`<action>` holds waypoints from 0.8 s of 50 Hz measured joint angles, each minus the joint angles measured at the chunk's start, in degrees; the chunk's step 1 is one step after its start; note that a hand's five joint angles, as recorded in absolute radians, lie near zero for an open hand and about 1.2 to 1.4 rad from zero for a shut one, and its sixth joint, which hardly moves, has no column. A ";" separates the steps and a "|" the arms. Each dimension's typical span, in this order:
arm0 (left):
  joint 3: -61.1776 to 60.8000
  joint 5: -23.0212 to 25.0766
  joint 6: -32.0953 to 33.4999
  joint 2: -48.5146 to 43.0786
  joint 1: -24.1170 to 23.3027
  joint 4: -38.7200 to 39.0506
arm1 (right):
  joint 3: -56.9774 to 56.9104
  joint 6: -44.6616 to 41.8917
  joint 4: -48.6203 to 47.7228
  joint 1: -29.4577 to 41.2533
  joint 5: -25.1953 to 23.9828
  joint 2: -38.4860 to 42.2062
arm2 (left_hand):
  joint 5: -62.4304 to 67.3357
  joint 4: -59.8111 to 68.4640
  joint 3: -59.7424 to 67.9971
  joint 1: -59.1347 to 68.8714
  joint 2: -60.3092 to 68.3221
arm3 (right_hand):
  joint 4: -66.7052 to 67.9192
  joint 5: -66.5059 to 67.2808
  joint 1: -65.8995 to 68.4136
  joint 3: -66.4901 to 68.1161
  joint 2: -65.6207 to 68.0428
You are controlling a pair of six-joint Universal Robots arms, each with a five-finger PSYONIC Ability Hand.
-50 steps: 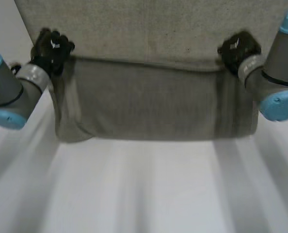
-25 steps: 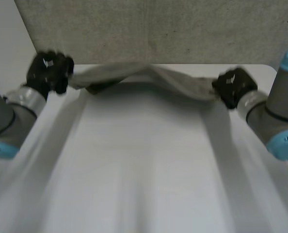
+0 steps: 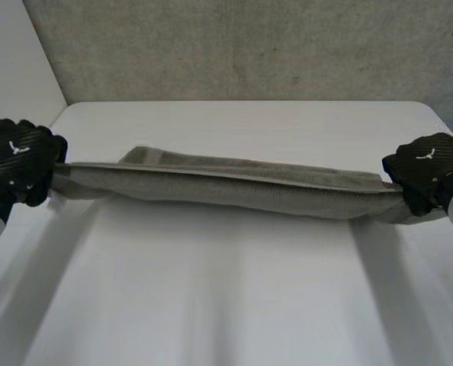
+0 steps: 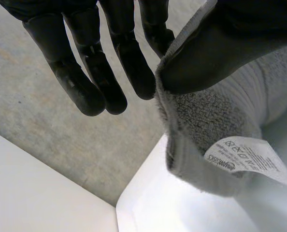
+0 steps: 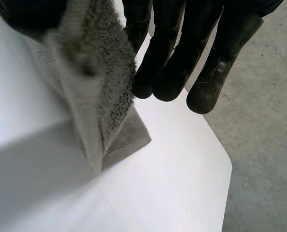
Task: Fold the towel.
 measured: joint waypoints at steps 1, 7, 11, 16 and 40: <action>-0.09 0.28 -0.72 0.53 0.06 -0.03 | -0.49 0.00 0.75 -0.06 -0.03 0.00 | 0.10 0.00 0.00 0.00 0.00 | 0.00 0.01 0.00 0.00 0.00; 0.47 1.20 -3.24 -2.38 -1.33 0.41 | -4.01 -0.08 2.57 0.20 0.00 4.65 | 0.61 0.00 0.00 0.00 0.00 | 0.00 0.13 0.00 0.00 0.47; 4.19 0.84 -2.90 -10.14 -4.94 0.38 | -8.40 -0.16 3.25 0.52 0.52 11.24 | 0.61 0.00 0.01 0.00 0.00 | 0.00 0.17 0.00 0.01 0.47; 10.38 -0.07 -0.40 -19.39 -8.86 0.02 | -13.83 -0.16 4.37 0.67 1.11 18.19 | 0.61 0.00 0.01 0.00 0.00 | 0.00 0.18 0.00 0.01 0.47; 44.34 -8.34 8.38 -48.15 -15.36 0.26 | -26.84 -3.77 -9.24 3.70 3.12 35.06 | 0.61 0.00 0.07 0.00 0.00 | 0.00 0.31 0.00 0.02 0.48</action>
